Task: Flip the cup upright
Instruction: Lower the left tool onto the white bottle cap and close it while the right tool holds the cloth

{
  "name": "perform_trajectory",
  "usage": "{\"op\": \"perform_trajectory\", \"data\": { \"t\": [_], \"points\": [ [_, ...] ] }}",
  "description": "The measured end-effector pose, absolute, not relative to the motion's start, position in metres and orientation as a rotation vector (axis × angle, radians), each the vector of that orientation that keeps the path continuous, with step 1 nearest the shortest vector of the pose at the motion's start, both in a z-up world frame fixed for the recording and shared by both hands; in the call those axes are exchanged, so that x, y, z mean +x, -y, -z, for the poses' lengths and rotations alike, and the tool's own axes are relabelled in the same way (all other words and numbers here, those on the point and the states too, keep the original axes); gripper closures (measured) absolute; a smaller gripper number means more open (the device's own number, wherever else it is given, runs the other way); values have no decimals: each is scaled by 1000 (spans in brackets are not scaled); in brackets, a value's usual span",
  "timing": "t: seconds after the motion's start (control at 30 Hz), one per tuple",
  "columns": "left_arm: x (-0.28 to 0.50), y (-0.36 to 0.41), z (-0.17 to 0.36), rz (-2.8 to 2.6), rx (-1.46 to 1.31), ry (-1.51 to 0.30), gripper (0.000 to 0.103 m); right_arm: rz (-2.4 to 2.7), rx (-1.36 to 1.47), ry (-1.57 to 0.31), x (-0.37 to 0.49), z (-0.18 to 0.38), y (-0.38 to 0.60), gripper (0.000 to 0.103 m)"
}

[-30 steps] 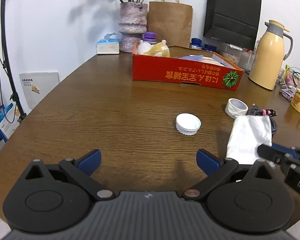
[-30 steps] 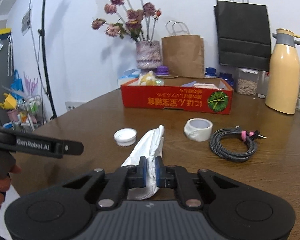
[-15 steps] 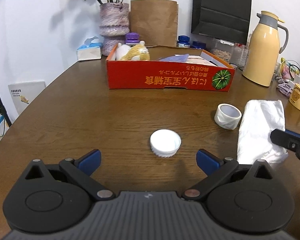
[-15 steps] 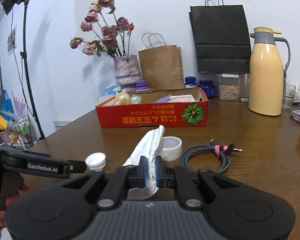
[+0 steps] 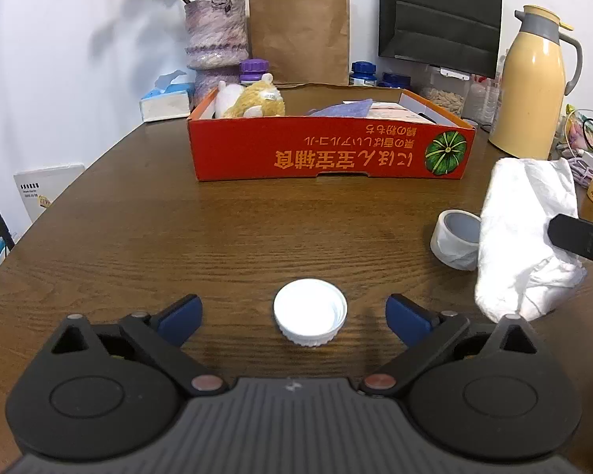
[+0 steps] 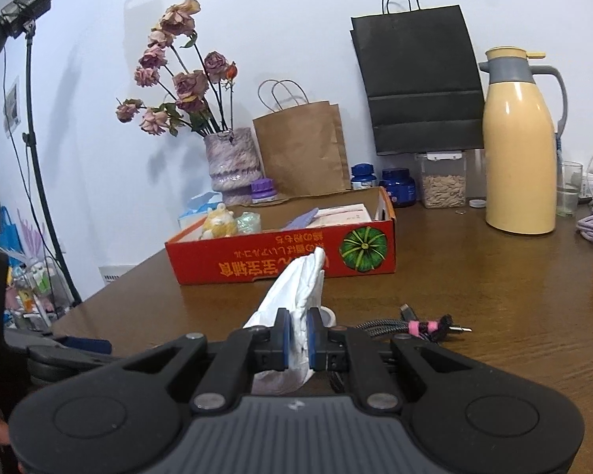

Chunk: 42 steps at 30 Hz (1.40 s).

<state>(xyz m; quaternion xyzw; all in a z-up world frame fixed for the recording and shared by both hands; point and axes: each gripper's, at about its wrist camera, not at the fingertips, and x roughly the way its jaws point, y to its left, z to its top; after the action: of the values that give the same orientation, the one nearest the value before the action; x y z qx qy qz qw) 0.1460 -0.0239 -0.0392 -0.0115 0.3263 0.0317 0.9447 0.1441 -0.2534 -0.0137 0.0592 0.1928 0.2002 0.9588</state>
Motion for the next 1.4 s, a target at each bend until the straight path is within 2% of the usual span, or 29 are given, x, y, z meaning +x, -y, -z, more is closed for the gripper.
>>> {"op": "perform_trajectory", "data": {
  "t": [0.07, 0.13, 0.2, 0.23, 0.3, 0.37, 1.4],
  "points": [
    [148, 25, 40, -68, -21, -665, 7, -412, 119, -390, 147, 14, 252, 95],
    [150, 25, 41, -65, -23, -668, 16, -413, 121, -393, 149, 15, 251, 95],
    [151, 27, 42, -54, -23, -675, 32, -414, 126, -396, 151, 15, 251, 95],
    [152, 27, 44, -50, -23, -681, 35, -414, 128, -397, 151, 16, 252, 95],
    [153, 28, 46, -51, -23, -693, 53, -415, 130, -395, 151, 16, 252, 95],
    [153, 28, 46, -62, -23, -686, 62, -415, 130, -394, 151, 15, 252, 95],
    [174, 32, -28, 11, -48, -498, 62, -406, 122, -307, 180, -27, 239, 95]
  ]
}}
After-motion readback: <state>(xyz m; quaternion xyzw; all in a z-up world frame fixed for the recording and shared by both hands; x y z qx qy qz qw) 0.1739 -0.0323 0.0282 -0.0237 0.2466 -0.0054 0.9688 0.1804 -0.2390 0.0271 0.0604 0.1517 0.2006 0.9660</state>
